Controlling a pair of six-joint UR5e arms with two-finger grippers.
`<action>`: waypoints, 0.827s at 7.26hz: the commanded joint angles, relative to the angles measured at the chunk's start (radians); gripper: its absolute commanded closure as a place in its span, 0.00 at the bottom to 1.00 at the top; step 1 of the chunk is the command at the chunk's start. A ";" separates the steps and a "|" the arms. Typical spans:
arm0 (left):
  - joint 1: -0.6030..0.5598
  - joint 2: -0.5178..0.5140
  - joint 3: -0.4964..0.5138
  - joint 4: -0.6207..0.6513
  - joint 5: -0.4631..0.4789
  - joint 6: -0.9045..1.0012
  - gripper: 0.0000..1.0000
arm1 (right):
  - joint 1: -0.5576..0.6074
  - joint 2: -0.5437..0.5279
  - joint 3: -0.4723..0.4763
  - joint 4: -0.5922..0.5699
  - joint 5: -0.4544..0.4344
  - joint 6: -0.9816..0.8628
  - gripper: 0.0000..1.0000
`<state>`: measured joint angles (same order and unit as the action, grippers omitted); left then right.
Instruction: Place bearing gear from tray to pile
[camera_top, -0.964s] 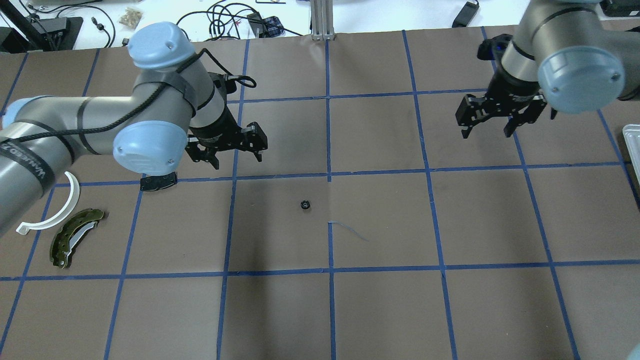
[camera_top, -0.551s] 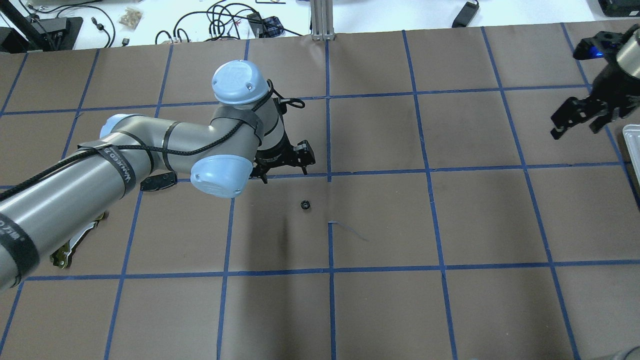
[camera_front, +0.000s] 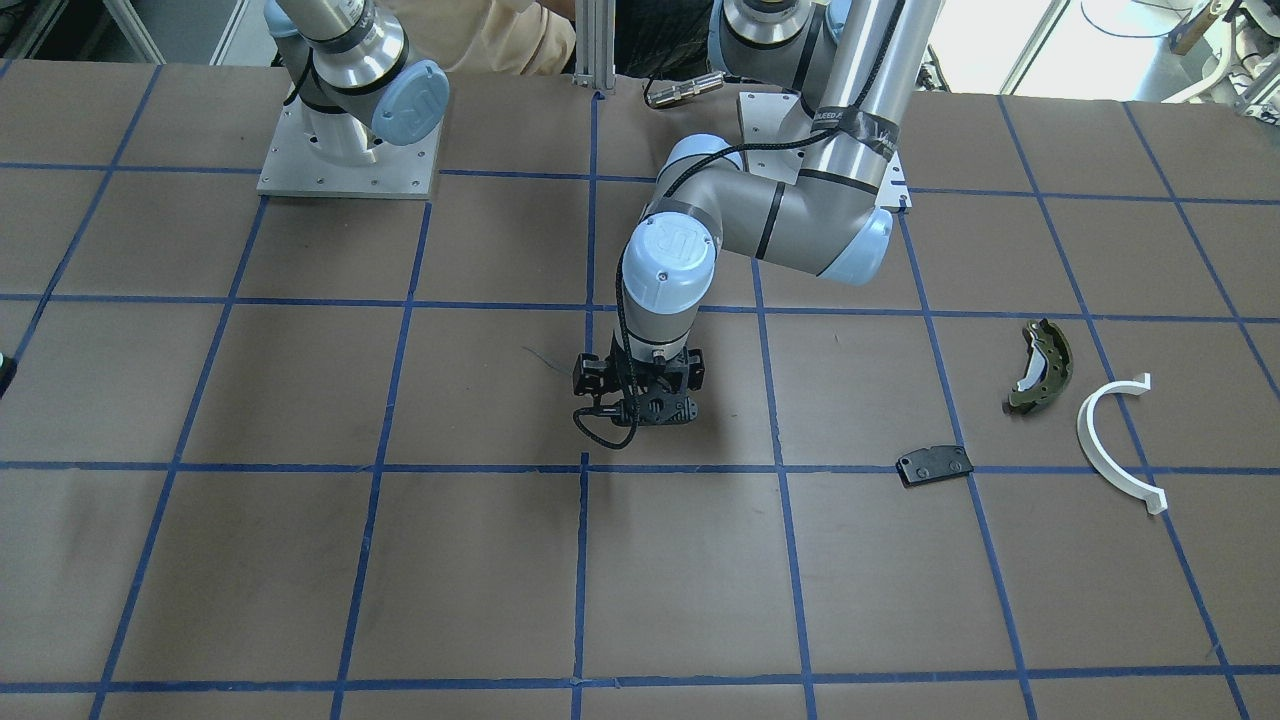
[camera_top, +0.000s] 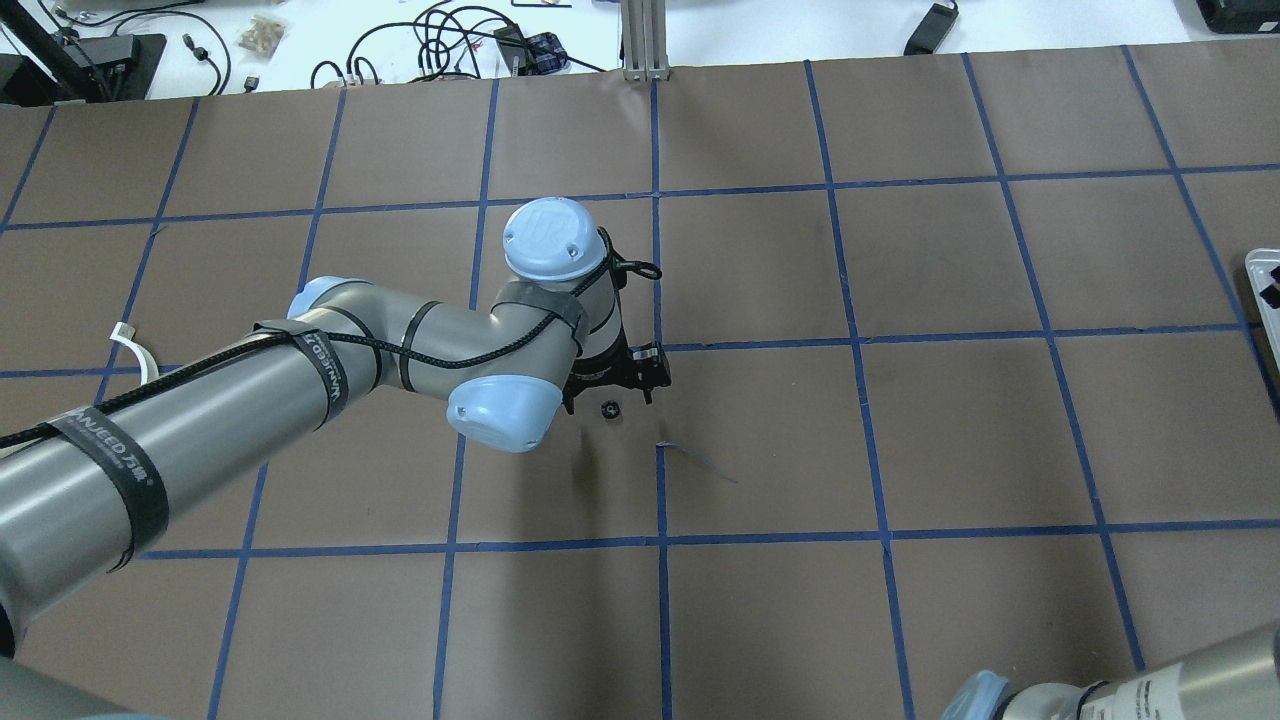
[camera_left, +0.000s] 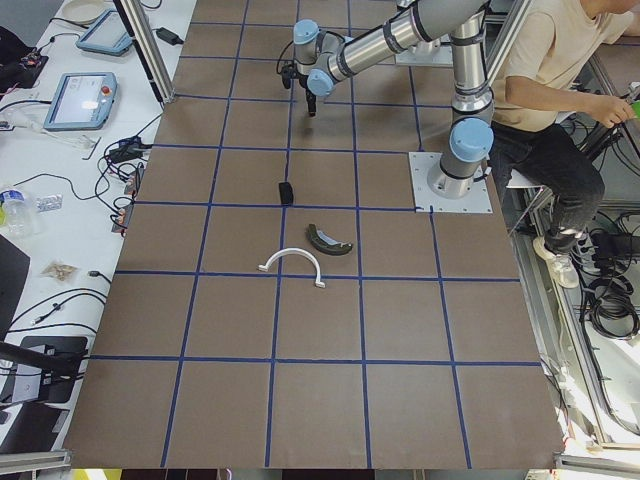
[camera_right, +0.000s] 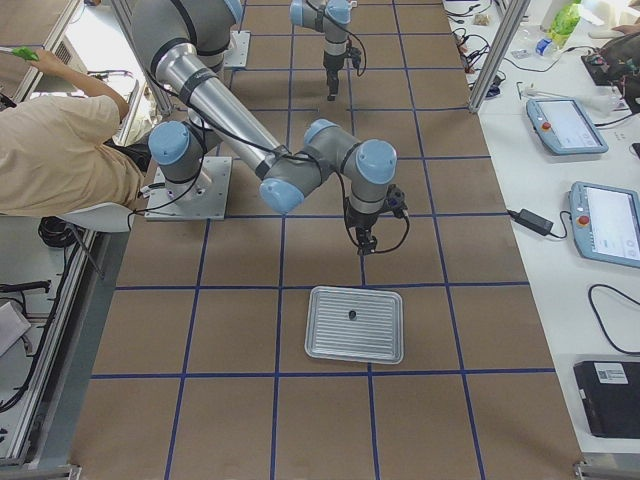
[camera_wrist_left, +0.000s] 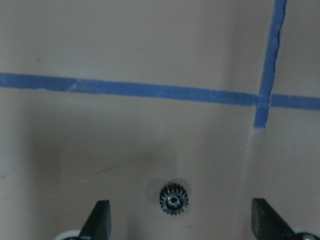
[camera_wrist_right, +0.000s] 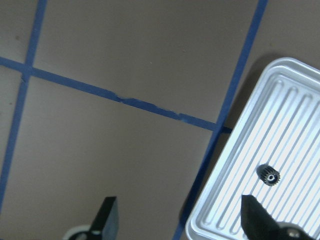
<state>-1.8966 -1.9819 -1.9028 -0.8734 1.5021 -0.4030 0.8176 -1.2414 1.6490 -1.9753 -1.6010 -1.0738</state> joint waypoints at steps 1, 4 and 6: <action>0.001 -0.021 0.002 0.001 0.003 -0.005 0.00 | -0.063 0.112 -0.052 -0.098 -0.004 -0.134 0.14; 0.002 -0.021 0.002 0.001 0.004 0.000 0.77 | -0.083 0.239 -0.150 -0.103 0.000 -0.265 0.17; 0.005 -0.026 0.004 0.001 0.006 0.003 1.00 | -0.094 0.269 -0.158 -0.105 -0.002 -0.279 0.20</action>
<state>-1.8928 -2.0057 -1.9001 -0.8728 1.5067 -0.4027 0.7319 -0.9919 1.4997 -2.0784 -1.6021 -1.3379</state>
